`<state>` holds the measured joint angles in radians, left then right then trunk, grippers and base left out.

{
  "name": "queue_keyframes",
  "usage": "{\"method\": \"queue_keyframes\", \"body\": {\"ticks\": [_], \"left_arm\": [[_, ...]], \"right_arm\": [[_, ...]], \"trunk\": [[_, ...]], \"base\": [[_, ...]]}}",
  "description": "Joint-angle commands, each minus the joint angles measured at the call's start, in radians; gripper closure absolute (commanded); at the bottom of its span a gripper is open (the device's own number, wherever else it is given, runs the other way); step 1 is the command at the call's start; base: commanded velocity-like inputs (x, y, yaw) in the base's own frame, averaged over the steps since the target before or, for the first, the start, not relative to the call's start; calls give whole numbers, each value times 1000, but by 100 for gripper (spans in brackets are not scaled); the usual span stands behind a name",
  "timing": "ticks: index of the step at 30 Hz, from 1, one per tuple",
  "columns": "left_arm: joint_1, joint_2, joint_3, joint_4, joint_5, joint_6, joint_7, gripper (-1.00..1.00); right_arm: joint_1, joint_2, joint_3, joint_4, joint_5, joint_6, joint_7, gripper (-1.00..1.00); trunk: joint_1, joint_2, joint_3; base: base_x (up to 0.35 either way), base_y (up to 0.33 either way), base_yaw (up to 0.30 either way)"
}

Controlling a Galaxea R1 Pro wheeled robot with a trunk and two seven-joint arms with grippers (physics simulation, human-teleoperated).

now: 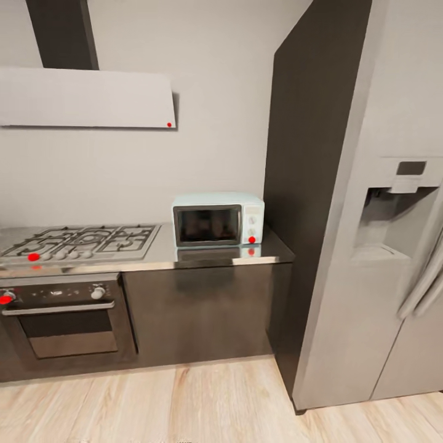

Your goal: In the kitchen, take the popcorn bag from the countertop, put it into the microwave, and heat it until the popcorn is cooked so the cooked popcorn ends up inside the bag.

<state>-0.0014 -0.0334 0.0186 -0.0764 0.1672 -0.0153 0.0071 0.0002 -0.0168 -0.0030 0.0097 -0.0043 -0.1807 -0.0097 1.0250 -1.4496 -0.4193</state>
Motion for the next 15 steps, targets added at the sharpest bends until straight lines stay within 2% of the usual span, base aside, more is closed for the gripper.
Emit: {"method": "queue_keyframes", "body": {"ticks": [1,15], "left_arm": [[0,0,1,0,6,-2,1,-100],[0,0,1,0,6,-2,1,-100]], "right_arm": [[0,0,0,1,0,-5,-1,-100],[0,0,0,1,0,-5,-1,-100]], "trunk": [[0,0,-1],[0,0,-1]], "base": [[0,0,268],[0,0,268]]}}
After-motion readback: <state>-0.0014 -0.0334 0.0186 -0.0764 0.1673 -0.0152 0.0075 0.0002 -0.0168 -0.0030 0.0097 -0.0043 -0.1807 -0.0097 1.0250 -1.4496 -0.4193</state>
